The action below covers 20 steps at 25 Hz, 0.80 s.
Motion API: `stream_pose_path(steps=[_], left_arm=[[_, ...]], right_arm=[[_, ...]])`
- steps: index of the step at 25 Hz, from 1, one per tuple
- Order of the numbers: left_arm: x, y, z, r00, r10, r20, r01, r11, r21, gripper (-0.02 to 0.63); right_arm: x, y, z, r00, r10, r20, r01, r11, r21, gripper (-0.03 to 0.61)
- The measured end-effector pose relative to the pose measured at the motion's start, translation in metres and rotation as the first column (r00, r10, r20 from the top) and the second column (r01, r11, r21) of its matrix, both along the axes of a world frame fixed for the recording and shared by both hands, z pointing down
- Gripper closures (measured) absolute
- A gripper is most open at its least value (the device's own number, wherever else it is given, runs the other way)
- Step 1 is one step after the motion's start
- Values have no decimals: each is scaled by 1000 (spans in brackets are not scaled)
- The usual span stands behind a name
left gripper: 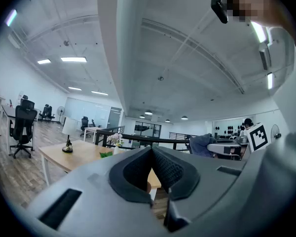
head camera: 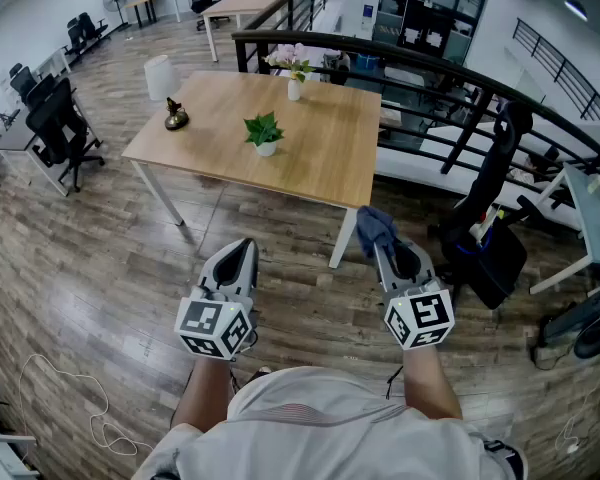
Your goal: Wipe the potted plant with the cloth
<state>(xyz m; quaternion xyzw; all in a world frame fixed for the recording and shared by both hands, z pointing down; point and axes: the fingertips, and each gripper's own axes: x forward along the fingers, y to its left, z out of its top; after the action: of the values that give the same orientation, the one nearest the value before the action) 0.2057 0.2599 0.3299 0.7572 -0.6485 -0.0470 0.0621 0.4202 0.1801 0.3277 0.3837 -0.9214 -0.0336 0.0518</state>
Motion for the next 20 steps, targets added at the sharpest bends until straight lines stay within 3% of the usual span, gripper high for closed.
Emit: stream_pose_path(steps=[20], left_arm=[[-24, 22, 9, 999, 24, -41, -24, 1000, -8, 598]], right_arm=[[-28, 22, 9, 1000, 16, -26, -16, 1000, -21, 456]])
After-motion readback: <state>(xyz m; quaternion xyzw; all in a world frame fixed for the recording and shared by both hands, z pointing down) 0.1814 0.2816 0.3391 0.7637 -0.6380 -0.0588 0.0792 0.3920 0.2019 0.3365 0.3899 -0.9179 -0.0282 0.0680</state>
